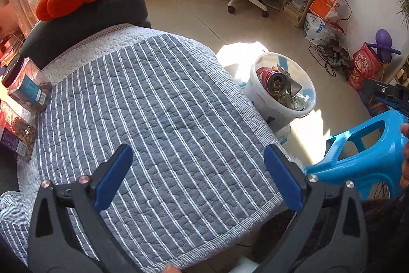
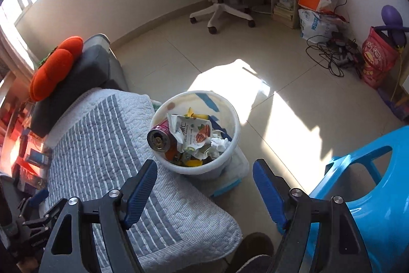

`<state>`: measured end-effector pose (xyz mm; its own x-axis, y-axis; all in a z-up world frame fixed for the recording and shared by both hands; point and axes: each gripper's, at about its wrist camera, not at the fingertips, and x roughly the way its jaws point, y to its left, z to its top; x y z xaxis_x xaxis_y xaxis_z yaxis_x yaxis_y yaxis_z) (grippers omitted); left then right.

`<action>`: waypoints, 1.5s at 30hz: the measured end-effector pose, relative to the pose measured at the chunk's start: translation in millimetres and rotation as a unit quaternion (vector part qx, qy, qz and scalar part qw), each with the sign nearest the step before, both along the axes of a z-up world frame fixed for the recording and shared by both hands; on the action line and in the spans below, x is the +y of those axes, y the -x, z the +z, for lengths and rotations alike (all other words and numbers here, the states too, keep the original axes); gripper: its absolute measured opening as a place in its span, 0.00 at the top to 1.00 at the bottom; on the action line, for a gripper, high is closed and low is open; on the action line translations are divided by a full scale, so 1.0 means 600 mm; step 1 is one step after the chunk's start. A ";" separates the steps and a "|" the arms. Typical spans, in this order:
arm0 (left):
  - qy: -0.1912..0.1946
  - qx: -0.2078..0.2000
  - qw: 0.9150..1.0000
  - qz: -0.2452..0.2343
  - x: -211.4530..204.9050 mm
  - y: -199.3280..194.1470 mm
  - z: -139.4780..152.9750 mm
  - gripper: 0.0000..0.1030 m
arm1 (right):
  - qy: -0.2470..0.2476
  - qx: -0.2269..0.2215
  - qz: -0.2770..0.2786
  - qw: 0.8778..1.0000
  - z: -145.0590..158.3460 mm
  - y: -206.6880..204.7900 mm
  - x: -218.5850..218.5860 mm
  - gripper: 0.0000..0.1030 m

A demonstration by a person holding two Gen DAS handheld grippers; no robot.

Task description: Collect trash

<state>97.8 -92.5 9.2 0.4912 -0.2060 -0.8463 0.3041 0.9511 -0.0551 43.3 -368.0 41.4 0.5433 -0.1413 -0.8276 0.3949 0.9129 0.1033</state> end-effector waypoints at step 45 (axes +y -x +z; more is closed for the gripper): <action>-0.002 -0.061 0.996 0.062 0.054 0.146 -0.027 0.01 | 0.111 -0.008 0.087 0.990 -0.090 0.134 0.222 0.12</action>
